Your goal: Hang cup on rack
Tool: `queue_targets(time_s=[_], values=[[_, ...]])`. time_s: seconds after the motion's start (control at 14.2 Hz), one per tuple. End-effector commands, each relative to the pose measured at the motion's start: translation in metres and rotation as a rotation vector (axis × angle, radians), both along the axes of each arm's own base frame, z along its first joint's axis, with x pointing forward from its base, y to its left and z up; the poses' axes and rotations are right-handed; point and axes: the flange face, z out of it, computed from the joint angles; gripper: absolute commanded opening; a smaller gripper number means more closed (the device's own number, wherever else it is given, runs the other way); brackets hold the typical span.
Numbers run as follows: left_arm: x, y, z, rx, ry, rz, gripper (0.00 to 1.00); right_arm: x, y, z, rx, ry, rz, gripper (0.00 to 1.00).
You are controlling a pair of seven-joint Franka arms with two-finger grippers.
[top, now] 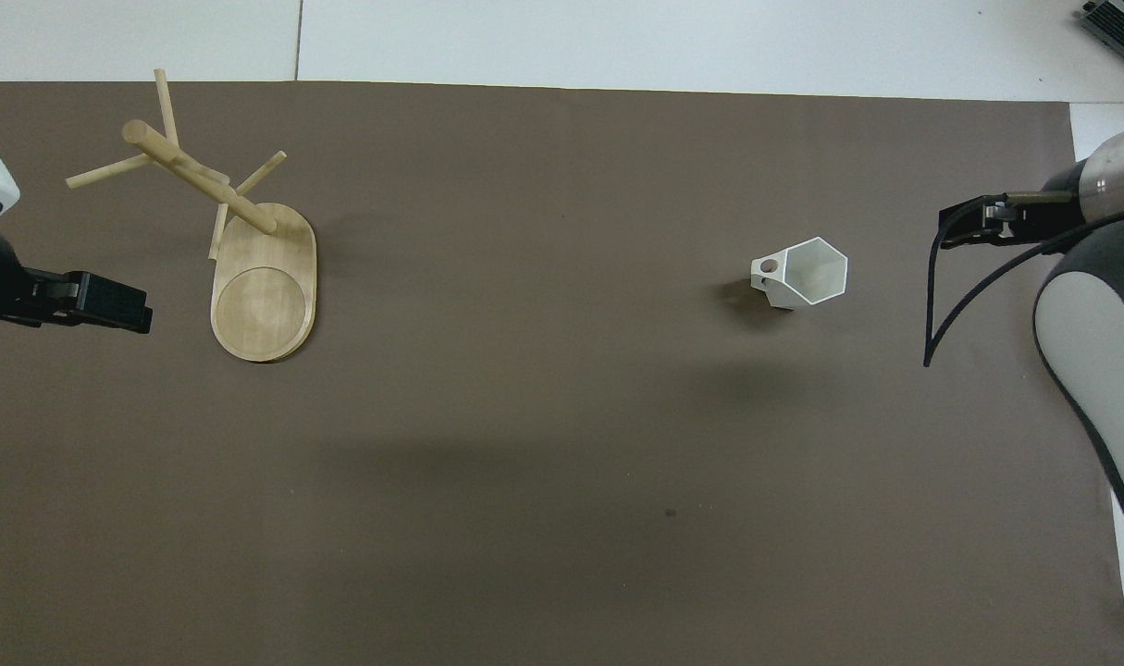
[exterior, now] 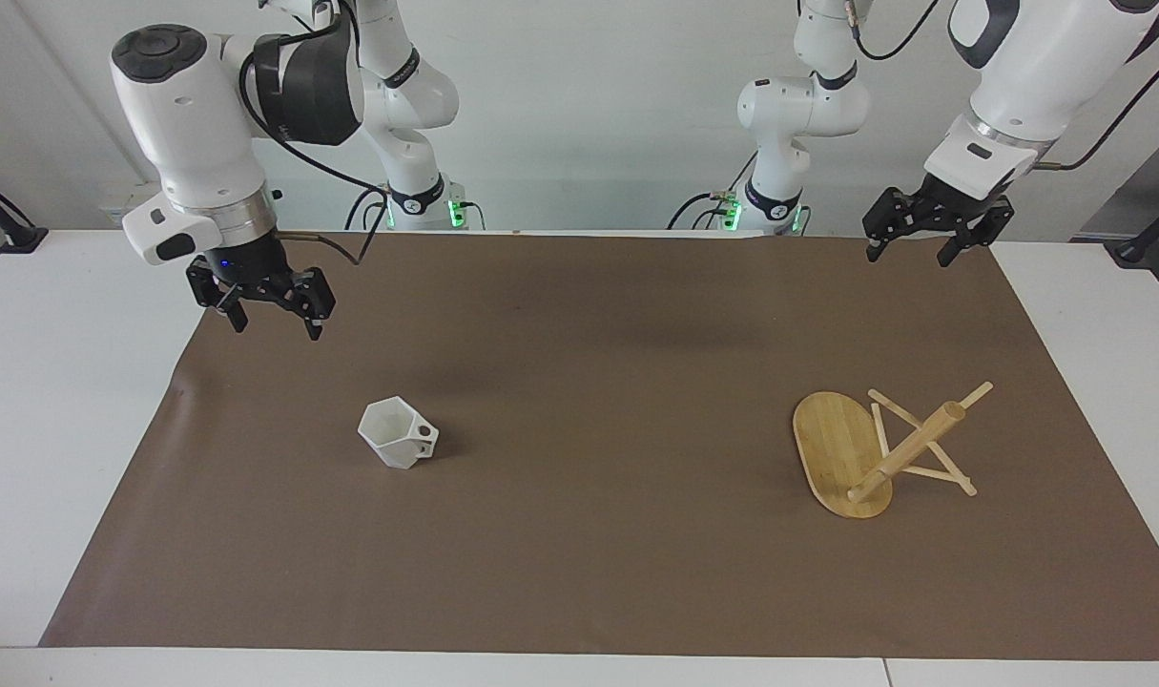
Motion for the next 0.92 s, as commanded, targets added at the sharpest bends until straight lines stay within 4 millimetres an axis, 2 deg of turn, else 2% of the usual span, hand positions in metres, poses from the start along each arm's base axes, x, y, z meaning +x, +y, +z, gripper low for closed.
queue_targets(time_s=[0.0, 0.85], values=[[-0.0052, 0.0037, 0.0034, 0.014, 0.002, -0.002, 1.00, -0.0040, -0.0015, 0.0062, -0.003, 0.013, 0.030, 1.00], [-0.0051, 0.0037, 0.0028, 0.014, 0.002, -0.002, 1.00, -0.0086, 0.0019, 0.0042, 0.029, 0.048, 0.029, 1.00]])
